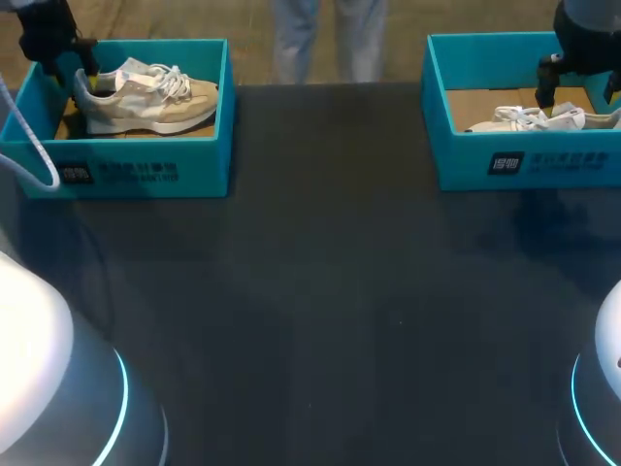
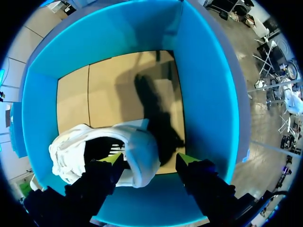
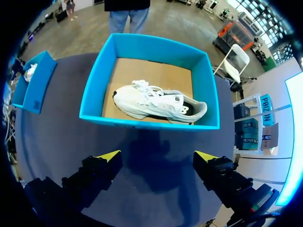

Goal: Take the shoe out of the shoebox, open the shoe tongue, remove and reinsert the insole, then place the shoe into the shoebox

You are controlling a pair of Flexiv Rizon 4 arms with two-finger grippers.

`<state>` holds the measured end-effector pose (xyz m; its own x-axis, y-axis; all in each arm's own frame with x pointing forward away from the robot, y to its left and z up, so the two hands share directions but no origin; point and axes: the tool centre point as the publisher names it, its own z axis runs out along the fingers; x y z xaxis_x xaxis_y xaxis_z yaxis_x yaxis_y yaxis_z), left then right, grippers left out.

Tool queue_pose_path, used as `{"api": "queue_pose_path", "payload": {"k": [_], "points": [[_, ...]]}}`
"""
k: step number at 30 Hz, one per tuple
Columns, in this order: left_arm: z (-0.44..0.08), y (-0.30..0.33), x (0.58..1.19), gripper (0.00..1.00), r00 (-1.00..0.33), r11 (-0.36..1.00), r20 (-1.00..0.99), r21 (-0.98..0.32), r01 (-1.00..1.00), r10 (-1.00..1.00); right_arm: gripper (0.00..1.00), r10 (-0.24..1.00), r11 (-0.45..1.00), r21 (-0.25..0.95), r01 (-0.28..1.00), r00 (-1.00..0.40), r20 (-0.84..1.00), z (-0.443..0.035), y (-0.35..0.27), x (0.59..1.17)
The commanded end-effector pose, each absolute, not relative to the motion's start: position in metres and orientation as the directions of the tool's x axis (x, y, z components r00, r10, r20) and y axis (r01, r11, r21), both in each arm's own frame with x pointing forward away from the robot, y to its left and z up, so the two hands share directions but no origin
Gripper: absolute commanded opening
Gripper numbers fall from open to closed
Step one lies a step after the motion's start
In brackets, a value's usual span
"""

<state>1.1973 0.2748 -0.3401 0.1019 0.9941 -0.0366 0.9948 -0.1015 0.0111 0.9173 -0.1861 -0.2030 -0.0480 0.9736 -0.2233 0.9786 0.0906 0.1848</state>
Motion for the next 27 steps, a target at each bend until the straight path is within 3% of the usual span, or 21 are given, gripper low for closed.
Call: {"api": "queue_pose_path", "payload": {"k": [1,5,16,23,27], "points": [[-0.349,0.276,1.202,0.69,0.104,-0.104,-0.036,-0.004,0.995,0.994,1.0,0.973,0.09,0.187,0.978,-0.047,-0.224,-0.203,-0.186,0.917],[-0.354,0.279,1.199,0.65,0.109,-0.109,-0.023,-0.012,0.994,0.994,1.0,0.973,0.09,0.187,0.978,-0.047,-0.224,-0.203,-0.186,0.917],[-0.374,0.281,1.199,0.66,0.106,-0.107,-0.026,-0.045,0.993,0.994,1.0,0.973,0.09,0.187,0.978,-0.047,-0.224,-0.203,-0.186,0.917],[-0.384,0.283,1.201,0.57,0.092,-0.093,-0.024,-0.06,0.994,0.995,1.0,0.973,0.09,0.187,0.978,-0.047,-0.224,-0.203,-0.186,0.917],[-0.385,0.284,1.201,0.47,0.091,-0.092,-0.02,-0.064,0.994,0.996,1.0,0.973,0.09,0.187,0.978,-0.047,-0.224,-0.203,-0.186,0.917]]}}
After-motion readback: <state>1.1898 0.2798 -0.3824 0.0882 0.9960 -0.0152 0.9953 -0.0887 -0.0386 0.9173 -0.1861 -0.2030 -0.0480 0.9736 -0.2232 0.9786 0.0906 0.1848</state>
